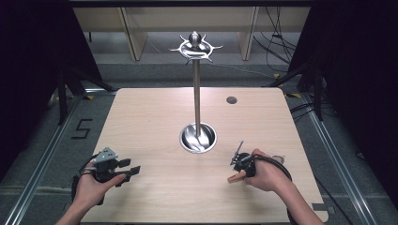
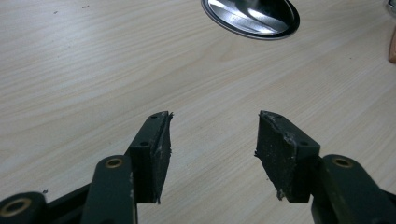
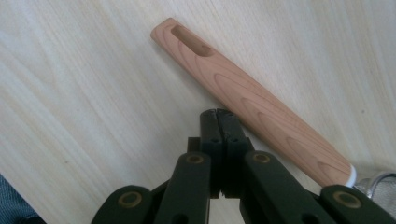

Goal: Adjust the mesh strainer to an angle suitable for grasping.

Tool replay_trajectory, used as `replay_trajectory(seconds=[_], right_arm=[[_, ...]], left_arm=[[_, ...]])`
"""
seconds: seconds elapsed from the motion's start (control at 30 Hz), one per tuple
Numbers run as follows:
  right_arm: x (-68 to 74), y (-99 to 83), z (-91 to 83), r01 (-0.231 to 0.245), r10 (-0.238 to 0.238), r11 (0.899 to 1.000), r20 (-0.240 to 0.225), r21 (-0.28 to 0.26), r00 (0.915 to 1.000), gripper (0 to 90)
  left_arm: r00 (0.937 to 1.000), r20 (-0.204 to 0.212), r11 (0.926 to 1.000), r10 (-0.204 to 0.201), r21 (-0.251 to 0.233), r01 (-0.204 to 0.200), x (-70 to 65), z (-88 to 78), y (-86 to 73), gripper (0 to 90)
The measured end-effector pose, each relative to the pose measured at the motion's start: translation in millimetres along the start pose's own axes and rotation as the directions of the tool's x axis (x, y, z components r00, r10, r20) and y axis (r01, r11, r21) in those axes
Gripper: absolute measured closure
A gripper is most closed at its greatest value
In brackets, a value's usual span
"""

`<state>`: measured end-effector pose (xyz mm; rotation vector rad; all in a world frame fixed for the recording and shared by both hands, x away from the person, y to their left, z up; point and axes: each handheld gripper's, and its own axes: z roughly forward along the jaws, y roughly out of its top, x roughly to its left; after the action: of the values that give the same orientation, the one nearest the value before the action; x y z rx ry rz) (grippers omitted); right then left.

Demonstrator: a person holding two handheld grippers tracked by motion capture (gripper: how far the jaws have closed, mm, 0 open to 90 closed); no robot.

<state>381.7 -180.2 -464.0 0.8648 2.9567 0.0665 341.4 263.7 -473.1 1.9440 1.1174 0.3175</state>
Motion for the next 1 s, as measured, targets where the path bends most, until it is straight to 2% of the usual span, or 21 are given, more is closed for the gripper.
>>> replay_trajectory(seconds=[0.23,0.27,0.3,0.43,0.57,0.7,0.73,0.9,0.93,1.0], right_arm=[[-2.1,16.9,5.5,0.012,-0.012,1.0,0.014,0.009,0.9998,90.0],[-2.8,19.4,6.3,0.011,-0.011,1.0,0.018,0.013,0.9998,90.0],[-4.0,22.0,6.9,0.014,-0.014,1.0,0.017,0.017,0.9998,90.0],[-8.5,31.9,8.6,0.022,-0.022,1.0,0.011,0.008,0.9997,90.0],[-14.7,41.2,10.1,0.009,-0.009,1.0,0.019,0.004,0.9998,90.0],[-20.8,47.0,10.7,0.004,-0.004,1.0,0.007,0.001,1.0,90.0],[-24.2,50.7,10.4,-0.01,0.01,1.0,0.02,0.0,0.9998,90.0],[-33.4,55.1,10.1,-0.024,0.024,1.0,0.021,-0.011,0.9995,90.0],[-36.6,55.4,9.9,-0.01,0.01,1.0,0.023,-0.016,0.9997,90.0],[-40.3,56.6,9.5,-0.027,0.028,0.999,0.03,-0.018,0.9992,90.0]], left_arm=[[1.0,0.0,1.0,-0.005,-0.004,0.005,0.5,-0.4,0.0,43.8],[0.9999,-0.003,0.9999,0.011,0.011,-0.011,2.1,-1.5,0.3,43.8],[0.9999,-0.004,0.9999,0.012,0.01,-0.012,2.4,-1.5,0.2,43.8],[1.0,-0.005,1.0,-0.003,0.0,0.003,1.6,-1.5,0.2,43.7],[1.0,-0.009,1.0,-0.004,-0.007,0.004,1.4,-1.8,0.0,43.8],[1.0,-0.005,1.0,-0.004,0.001,0.004,1.7,-1.5,-0.1,43.8],[1.0,-0.006,1.0,-0.004,0.002,0.004,1.8,-1.5,-0.2,43.8],[1.0,-0.006,1.0,0.001,0.0,-0.001,1.7,-2.2,0.1,43.8],[1.0,-0.009,1.0,-0.002,-0.007,0.001,1.3,-1.9,0.0,43.7],[1.0,-0.008,1.0,-0.002,-0.006,0.002,1.4,-1.6,-0.2,43.7]])
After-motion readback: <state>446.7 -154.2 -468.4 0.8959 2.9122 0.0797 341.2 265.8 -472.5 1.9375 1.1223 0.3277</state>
